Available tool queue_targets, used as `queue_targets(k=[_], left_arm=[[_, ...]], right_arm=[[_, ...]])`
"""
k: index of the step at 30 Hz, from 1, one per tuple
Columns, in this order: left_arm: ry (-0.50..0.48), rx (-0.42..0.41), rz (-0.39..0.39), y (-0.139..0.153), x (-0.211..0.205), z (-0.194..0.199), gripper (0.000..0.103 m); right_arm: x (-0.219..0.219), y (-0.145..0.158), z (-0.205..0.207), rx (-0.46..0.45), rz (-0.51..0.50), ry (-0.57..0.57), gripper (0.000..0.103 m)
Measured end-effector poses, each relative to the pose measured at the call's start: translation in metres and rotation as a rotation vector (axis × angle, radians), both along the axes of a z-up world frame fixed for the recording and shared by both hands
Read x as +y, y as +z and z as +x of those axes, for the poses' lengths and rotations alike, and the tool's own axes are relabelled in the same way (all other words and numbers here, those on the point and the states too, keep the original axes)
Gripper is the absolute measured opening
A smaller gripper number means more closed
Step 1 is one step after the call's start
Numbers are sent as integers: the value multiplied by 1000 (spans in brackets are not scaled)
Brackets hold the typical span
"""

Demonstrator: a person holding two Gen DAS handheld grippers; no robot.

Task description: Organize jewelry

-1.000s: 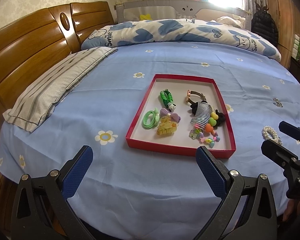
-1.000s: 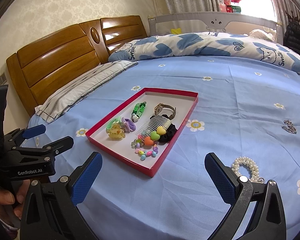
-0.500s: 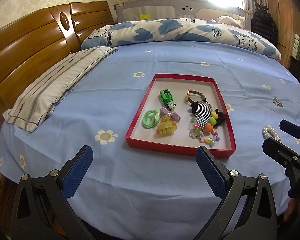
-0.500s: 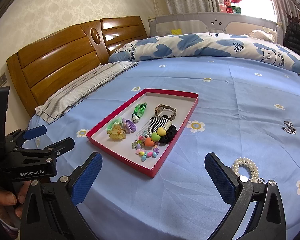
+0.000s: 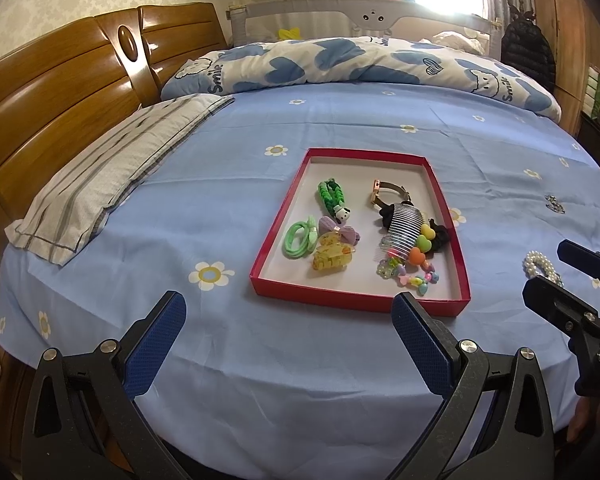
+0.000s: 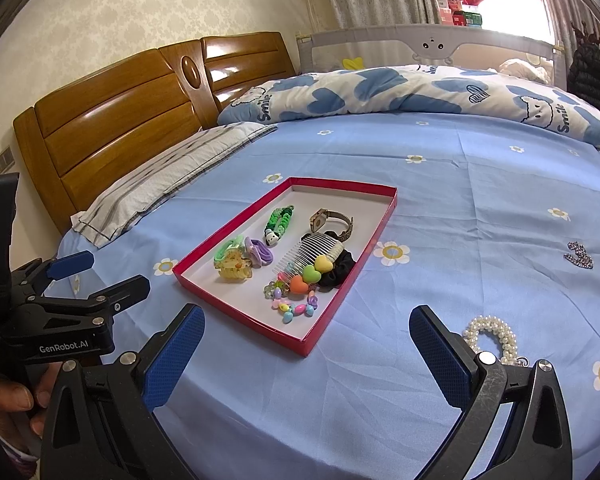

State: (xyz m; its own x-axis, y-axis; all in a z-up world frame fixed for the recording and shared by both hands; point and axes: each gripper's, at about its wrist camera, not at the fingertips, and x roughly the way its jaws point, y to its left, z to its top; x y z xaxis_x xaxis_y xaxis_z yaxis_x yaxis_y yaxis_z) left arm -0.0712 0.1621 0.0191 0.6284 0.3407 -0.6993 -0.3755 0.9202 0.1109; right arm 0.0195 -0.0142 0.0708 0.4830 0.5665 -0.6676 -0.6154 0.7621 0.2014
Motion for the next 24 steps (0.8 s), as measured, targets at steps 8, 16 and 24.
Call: queue_targets(k=[8, 16, 24], left_arm=[[-7, 2, 3, 1, -1, 3, 103], [-8, 2, 3, 0, -2, 3, 103], [-8, 3, 3, 0, -2, 3, 103]], right_arm=[[1, 1, 0, 0, -1, -1, 103], [1, 1, 0, 1, 2, -2, 103], [1, 2, 0, 3, 3, -3, 103]])
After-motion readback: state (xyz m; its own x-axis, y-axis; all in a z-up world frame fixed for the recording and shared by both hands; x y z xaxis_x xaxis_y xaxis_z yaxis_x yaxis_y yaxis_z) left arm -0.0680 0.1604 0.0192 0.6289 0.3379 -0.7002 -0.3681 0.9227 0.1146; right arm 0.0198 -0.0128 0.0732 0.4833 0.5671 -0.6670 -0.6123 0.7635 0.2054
